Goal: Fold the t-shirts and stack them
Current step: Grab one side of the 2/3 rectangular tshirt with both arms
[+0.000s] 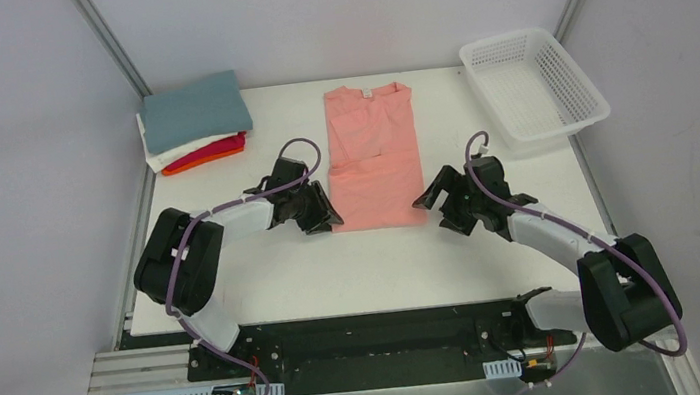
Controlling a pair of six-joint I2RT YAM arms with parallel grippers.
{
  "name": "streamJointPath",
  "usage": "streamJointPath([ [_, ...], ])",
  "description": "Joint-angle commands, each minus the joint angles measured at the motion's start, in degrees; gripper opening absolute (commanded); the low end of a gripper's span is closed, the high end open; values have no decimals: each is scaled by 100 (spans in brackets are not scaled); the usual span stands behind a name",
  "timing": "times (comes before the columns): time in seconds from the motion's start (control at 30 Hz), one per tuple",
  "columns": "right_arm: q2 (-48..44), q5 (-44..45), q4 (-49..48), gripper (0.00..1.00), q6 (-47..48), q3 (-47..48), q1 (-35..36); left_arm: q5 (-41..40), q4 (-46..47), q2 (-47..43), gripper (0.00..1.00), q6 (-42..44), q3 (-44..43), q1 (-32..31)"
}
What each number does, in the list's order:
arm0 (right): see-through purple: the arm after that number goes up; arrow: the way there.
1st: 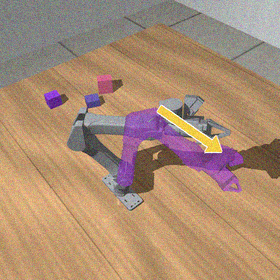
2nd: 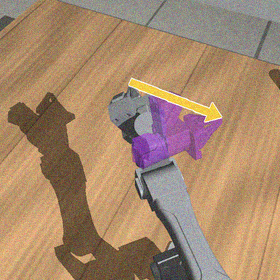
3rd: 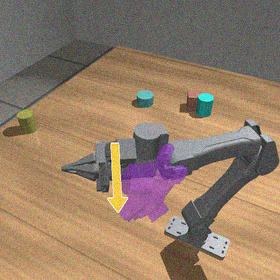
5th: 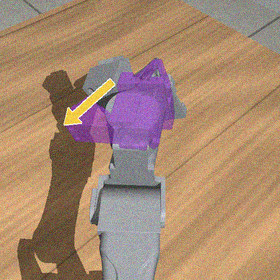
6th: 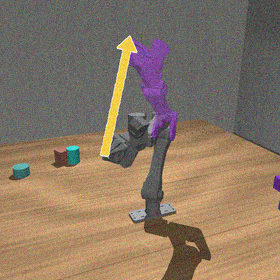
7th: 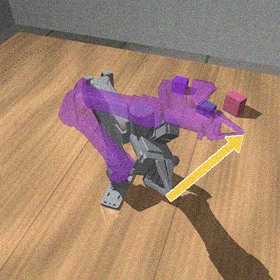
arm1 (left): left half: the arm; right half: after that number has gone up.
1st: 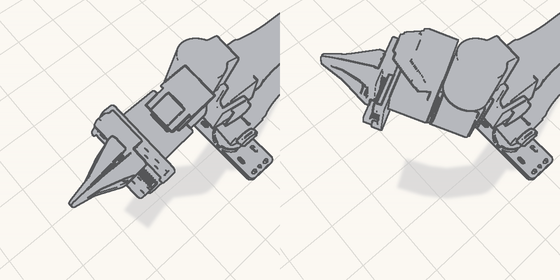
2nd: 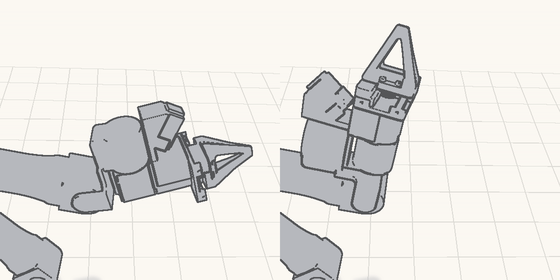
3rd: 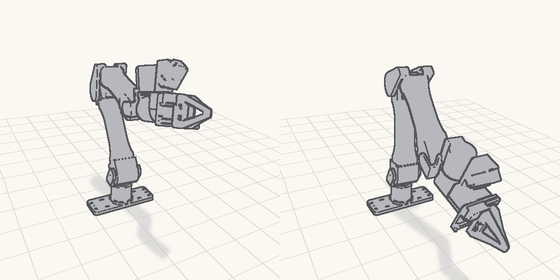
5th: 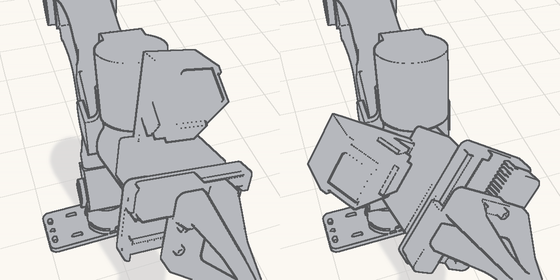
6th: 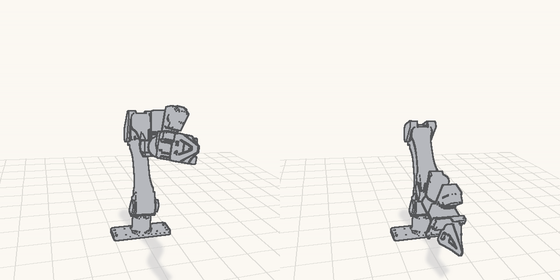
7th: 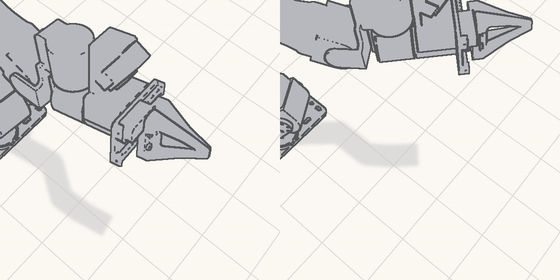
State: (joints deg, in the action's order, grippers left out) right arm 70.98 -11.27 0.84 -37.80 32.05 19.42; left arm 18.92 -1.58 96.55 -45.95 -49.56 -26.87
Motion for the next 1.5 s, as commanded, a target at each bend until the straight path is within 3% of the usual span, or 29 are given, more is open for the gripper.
streamJointPath([
  [0.0, 199, -48, -285, 90, -108, -11, 3, -193, -223, 164, 33, 66, 156, -103],
  [0.2, 338, -37, -329, 86, -112, -19, 9, -235, -228, 154, 26, 66, 218, -99],
  [0.27, 375, -44, -335, 85, -121, -24, 4, -201, -228, 206, 19, 88, 202, -115],
  [0.33, 418, -57, -351, 82, -139, -32, 13, -188, -228, 237, 0, 95, 202, -125],
  [0.43, 529, -90, -422, 75, -167, -58, 8, -281, -227, 173, 0, 105, 252, -138],
  [0.8, 1022, -402, -647, 26, -361, -118, 38, -251, -152, 160, 0, 50, 209, -160],
  [0.9, 924, -474, -528, 0, -315, -138, 44, -184, -100, 63, 0, -27, 269, -160],
  [1.13, -37, -1397, 435, 0, -117, -95, 52, -60, -90, -1313, 0, -31, 991, -235],
  [1.33, -1337, -2462, 2393, 0, 232, 242, 61, -48, -649, -3330, 0, -141, 1549, -298],
  [1.47, -1924, -3228, 3035, 0, 324, 486, 64, -143, -1235, -4744, 0, -130, 1612, -349],
])
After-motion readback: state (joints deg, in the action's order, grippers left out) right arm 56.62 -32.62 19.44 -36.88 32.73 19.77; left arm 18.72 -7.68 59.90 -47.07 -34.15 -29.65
